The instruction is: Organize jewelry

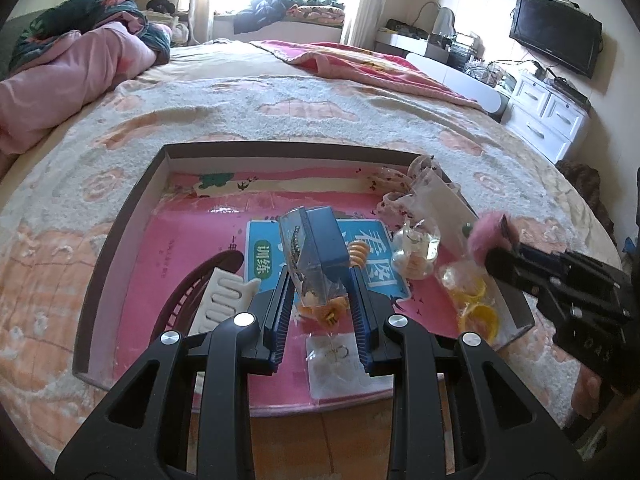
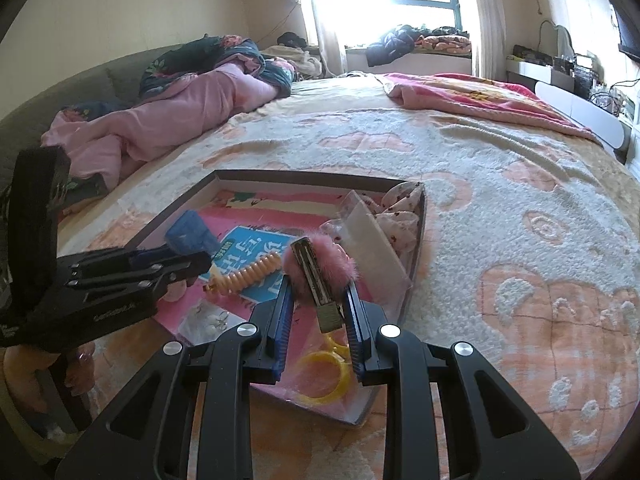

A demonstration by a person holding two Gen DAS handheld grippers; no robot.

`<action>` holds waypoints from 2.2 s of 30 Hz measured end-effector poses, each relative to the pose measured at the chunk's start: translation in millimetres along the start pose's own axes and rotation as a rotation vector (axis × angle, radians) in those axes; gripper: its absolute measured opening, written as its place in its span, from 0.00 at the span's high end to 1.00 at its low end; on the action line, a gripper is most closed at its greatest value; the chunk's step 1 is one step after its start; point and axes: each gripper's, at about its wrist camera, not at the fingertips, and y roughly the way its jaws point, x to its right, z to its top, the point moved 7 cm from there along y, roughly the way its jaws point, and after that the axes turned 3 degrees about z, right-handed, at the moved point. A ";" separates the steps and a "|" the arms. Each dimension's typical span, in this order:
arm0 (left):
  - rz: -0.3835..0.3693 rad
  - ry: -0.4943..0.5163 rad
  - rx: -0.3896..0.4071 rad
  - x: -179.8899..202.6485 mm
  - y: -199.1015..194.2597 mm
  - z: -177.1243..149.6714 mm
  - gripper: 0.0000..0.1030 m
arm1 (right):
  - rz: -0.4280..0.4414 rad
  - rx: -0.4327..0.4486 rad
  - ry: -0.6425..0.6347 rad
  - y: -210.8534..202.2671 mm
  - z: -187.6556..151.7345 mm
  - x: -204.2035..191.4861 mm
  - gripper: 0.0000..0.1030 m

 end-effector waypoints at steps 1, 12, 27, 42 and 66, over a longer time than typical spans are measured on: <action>0.001 0.000 0.002 0.0 0.5 1.4 0.80 | 0.007 -0.005 -0.004 1.1 -1.0 -2.2 0.77; 0.011 0.008 -0.001 -0.6 8.7 12.0 0.80 | 0.076 -0.063 -0.067 10.3 -13.8 -31.7 0.77; 0.011 0.006 -0.028 -3.0 24.7 21.4 0.80 | 0.123 -0.123 -0.007 19.1 -27.5 -40.0 0.75; 0.009 0.003 -0.048 -2.9 30.1 17.4 0.80 | 0.116 -0.119 0.001 13.3 -26.3 -37.0 0.65; 0.016 -0.071 0.025 -14.2 -14.8 22.6 0.36 | 0.054 -0.031 -0.052 -16.6 -20.2 -39.3 0.32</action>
